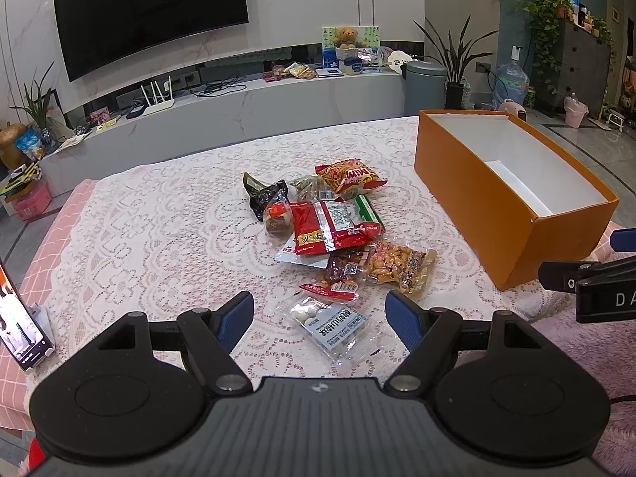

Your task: Organize snacks

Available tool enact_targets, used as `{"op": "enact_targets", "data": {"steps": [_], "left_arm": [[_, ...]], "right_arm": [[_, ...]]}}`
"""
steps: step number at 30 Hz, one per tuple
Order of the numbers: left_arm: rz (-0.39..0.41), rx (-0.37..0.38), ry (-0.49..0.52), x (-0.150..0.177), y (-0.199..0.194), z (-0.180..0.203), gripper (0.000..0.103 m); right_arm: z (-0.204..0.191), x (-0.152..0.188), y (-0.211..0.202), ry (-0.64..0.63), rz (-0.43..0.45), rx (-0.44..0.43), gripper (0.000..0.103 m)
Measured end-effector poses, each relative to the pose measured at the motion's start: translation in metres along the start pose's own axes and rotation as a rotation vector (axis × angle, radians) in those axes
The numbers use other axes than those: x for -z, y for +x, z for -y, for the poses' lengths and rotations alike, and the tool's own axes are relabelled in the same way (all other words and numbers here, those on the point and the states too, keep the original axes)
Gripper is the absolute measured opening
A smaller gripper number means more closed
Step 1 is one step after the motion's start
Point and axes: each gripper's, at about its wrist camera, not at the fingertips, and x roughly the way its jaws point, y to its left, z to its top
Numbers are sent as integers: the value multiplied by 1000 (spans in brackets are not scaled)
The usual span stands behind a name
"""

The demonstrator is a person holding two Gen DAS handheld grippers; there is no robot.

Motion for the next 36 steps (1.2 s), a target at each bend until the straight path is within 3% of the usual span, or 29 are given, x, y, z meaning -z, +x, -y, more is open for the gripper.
{"op": "enact_targets", "data": {"steps": [36], "left_arm": [[-7, 6, 2, -1, 0, 4, 89]], "right_arm": [[1, 1, 1, 7, -3, 0, 100]]}}
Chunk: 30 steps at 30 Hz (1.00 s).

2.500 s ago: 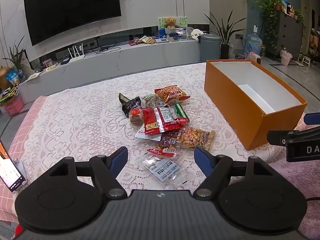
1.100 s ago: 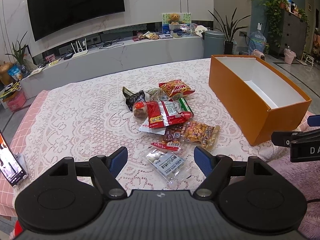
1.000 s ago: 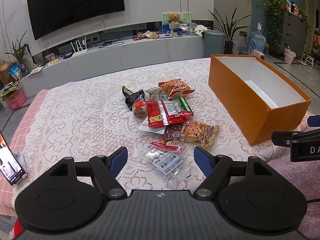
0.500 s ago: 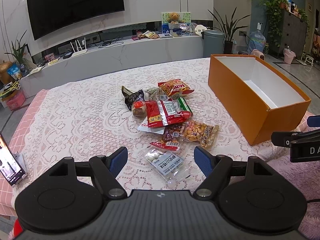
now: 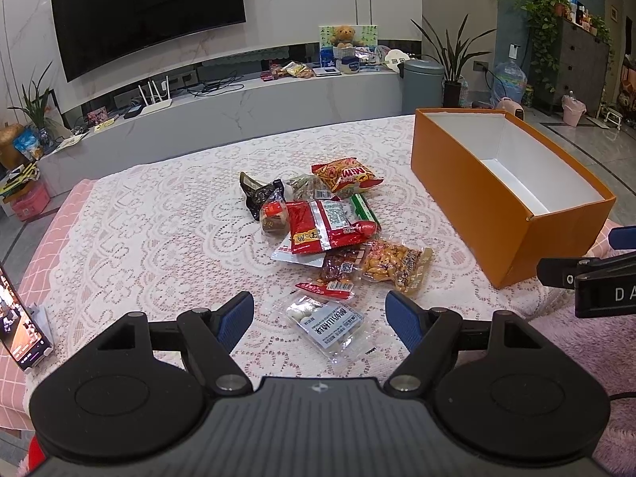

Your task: Organize snacks

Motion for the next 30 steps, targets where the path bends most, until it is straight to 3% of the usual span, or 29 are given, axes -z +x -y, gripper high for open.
{"op": "enact_targets", "data": {"steps": [20, 30], "left_arm": [[-17, 25, -13, 4, 2, 0, 89], [-26, 62, -23, 8, 11, -10, 77]], "right_arm": [[-2, -2, -2, 5, 0, -8, 100], [-18, -2, 6, -6, 43, -71, 98]]}}
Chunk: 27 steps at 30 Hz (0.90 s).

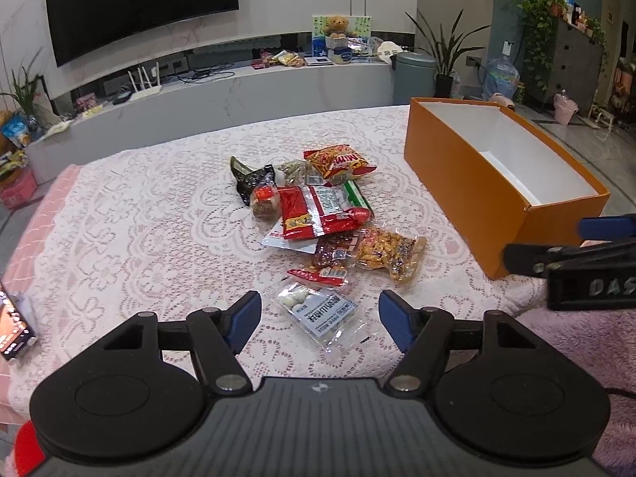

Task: Organize snacks
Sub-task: 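Grasp the clear peanut bag with the right tool while the left tool grasps the quail-egg pack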

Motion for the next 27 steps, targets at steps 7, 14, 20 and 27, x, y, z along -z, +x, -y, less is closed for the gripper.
{"op": "enact_targets", "data": {"steps": [7, 14, 20, 27], "left_arm": [[-115, 66, -91, -5, 31, -26, 74], [-232, 132, -205, -14, 81, -48, 76], [-290, 68, -207, -26, 115, -44, 76], [-357, 26, -239, -30, 139, -37, 76]], "right_arm": [[-26, 0, 30, -61, -28, -128, 68], [-49, -7, 87, -202, -52, -132, 65], [-53, -20, 137, -289, -71, -107, 66], [-44, -25, 177, -320, -96, -126, 72]]}}
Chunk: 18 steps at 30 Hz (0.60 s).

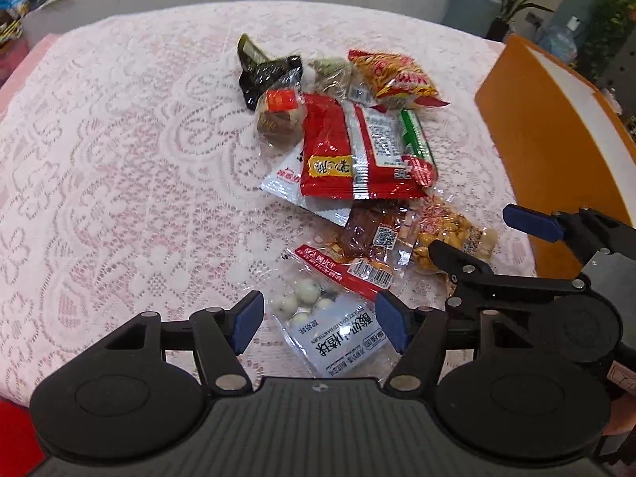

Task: Organize snacks
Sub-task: 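Grasp the clear peanut bag with the right tool while the left tool grasps the quail-egg pack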

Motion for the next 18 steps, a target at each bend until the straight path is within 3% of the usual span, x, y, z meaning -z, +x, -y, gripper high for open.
{"op": "enact_targets", "data": {"steps": [8, 13, 18], "left_arm": [[-29, -38, -72, -2, 8, -4, 80], [-44, -34, -107, 0, 7, -7, 80], [-81, -16, -166, 2, 13, -5, 85]], "right_arm": [[10, 1, 14, 10, 24, -86, 72], [11, 5, 13, 11, -7, -156, 72], [7, 13, 13, -39, -33, -160, 72]]}}
